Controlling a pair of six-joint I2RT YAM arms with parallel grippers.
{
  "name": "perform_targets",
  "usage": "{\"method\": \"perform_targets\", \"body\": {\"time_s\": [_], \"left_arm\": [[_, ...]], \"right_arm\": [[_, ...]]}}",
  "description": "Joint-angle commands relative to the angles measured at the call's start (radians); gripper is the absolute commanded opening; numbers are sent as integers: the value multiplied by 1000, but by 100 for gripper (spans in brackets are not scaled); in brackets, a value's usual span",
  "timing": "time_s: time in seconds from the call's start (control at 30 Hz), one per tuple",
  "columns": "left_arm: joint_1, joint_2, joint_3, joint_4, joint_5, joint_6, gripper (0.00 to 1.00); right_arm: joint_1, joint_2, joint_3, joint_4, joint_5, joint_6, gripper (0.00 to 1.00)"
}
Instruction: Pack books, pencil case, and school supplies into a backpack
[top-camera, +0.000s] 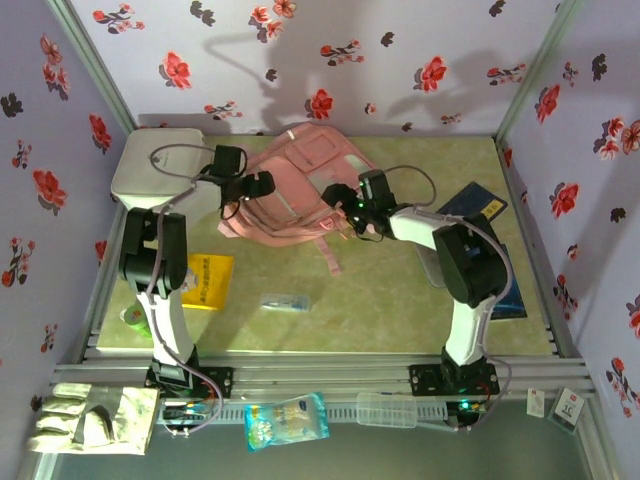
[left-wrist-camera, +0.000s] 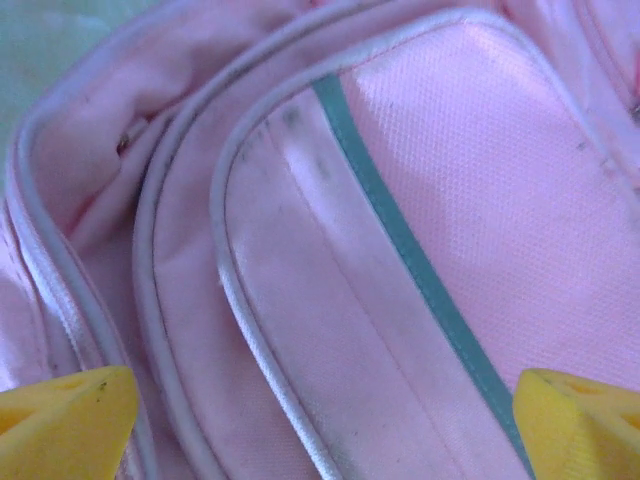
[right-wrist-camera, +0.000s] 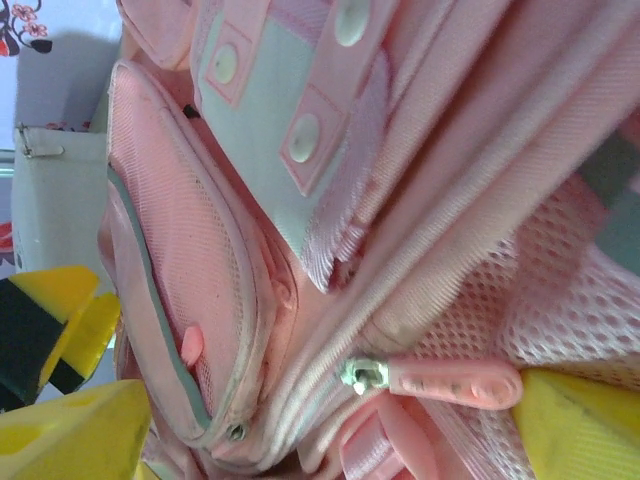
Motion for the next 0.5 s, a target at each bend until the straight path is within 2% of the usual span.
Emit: {"method": "perform_targets", "body": {"time_s": [0.0, 0.13, 0.27, 0.47], "left_arm": [[-14, -73, 31, -48, -9, 15, 98], [-22, -204, -52, -40, -9, -66, 99], [-56, -329, -188, -15, -1, -173, 99], [-128, -422, -353, 34, 35, -299, 98]], "right_arm": [[-63, -137, -70, -13, 48, 21, 95], [-134, -170, -106, -62, 63, -21, 96], [-180, -84, -39, -127, 12, -57, 93], [-183, 63, 141, -245, -1, -134, 76]]}}
